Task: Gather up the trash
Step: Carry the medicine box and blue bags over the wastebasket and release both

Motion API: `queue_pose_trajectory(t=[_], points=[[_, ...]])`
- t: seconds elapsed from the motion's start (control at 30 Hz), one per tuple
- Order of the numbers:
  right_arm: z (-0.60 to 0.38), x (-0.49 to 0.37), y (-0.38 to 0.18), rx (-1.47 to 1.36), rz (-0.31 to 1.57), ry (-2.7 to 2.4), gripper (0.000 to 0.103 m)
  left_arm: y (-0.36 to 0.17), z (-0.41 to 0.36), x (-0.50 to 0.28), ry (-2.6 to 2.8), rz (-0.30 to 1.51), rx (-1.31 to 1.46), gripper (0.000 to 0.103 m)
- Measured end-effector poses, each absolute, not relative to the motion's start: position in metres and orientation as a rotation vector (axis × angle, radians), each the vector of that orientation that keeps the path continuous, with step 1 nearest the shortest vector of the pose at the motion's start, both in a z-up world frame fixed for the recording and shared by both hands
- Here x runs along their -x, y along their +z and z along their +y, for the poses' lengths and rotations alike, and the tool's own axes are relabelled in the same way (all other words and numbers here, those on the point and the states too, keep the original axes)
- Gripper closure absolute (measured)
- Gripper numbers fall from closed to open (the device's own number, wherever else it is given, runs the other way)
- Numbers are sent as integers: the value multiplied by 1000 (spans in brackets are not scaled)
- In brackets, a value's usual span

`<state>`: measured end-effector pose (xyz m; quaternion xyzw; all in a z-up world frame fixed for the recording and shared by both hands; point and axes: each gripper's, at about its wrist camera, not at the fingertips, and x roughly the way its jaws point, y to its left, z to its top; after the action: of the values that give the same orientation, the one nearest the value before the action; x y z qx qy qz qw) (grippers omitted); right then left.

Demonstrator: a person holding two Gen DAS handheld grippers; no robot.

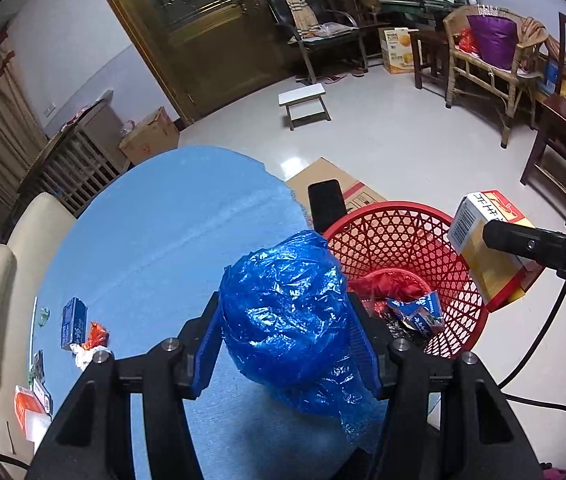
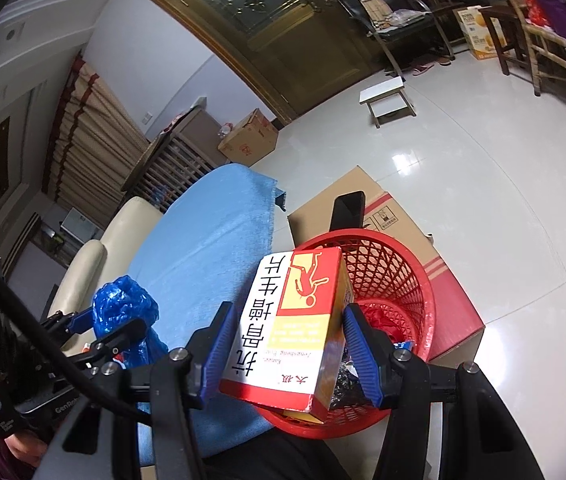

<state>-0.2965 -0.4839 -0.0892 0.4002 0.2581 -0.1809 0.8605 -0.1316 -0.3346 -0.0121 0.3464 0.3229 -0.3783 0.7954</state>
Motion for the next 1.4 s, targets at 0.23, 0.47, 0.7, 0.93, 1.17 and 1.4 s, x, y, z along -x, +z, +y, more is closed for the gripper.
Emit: queue_pose_trajectory(t=[0.23,0.47,0.7,0.93,1.17,1.4], points=[[-488,297,-96,-867,545,-384,45,-19,-339,131,-821,710,-759,43],[-492,299,-105,-907,555,-393,45,-28,-343,130,-826,743,-772,43],[-494,297,-107,-922,553,-390,44,-31,-344,128,-829,751,-776,43],[-494,290,-111,-936,555,-385,43,-38,-346,124,-832,769,-774,43],[-494,282,-115,-938,556,-385,43,-47,-350,120,-878,807,-740,43],[-498,283,-116,-946,554,-404,43,-50,-352,116,-972,852,-659,41]])
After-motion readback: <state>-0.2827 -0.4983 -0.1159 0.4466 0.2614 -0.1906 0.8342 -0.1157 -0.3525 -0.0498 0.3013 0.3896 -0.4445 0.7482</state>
